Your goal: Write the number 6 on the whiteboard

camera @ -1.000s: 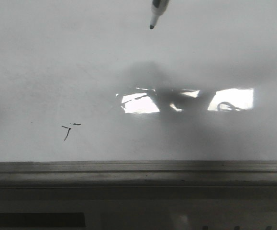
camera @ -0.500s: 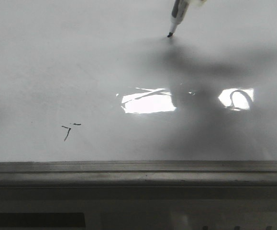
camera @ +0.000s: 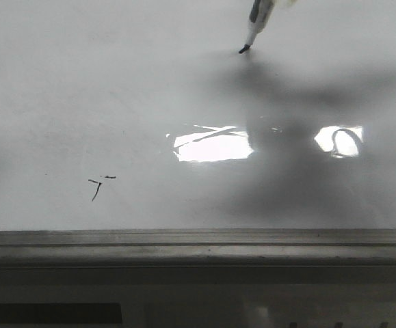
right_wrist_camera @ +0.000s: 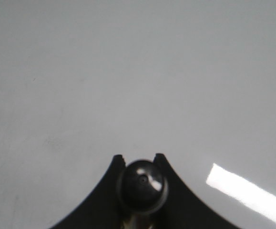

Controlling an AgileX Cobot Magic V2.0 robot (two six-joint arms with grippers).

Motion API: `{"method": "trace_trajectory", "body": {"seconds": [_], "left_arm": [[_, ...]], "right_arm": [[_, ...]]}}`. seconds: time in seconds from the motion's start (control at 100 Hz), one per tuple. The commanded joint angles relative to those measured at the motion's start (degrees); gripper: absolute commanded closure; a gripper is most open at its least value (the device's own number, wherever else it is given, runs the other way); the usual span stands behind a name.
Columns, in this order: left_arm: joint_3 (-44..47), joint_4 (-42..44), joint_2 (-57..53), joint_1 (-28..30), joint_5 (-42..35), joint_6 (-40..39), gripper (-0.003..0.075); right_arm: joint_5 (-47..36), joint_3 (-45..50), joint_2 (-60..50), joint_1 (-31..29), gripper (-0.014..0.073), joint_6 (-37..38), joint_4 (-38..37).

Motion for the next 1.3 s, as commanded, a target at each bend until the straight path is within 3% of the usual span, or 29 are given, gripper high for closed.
{"method": "trace_trajectory", "body": {"seconds": [0.0, 0.46, 0.63, 0.82, 1.29], "left_arm": [[-1.5, -0.1, 0.0, 0.2, -0.1, -0.3, 0.0741], [-1.5, -0.3, 0.0, 0.2, 1.2, -0.3, 0.0741], [-1.5, -0.3, 0.0, 0.2, 1.2, -0.3, 0.0741], [-1.5, -0.3, 0.0, 0.2, 1.2, -0.3, 0.0741], [-1.5, -0.3, 0.0, 0.2, 1.2, -0.3, 0.0741]], "right_arm": [[2.8, -1.4, 0.5, -0.6, 0.0638, 0.0, 1.4], [18.5, -1.4, -0.3, 3.5, 0.0638, 2.5, 3.1], [19.2, -1.4, -2.5, 2.9, 0.0638, 1.2, 5.1], [19.9, -1.4, -5.1, -0.3, 0.0638, -6.7, 11.0], [20.2, -8.8, -0.7, -1.1, 0.0638, -7.4, 9.6]]}}
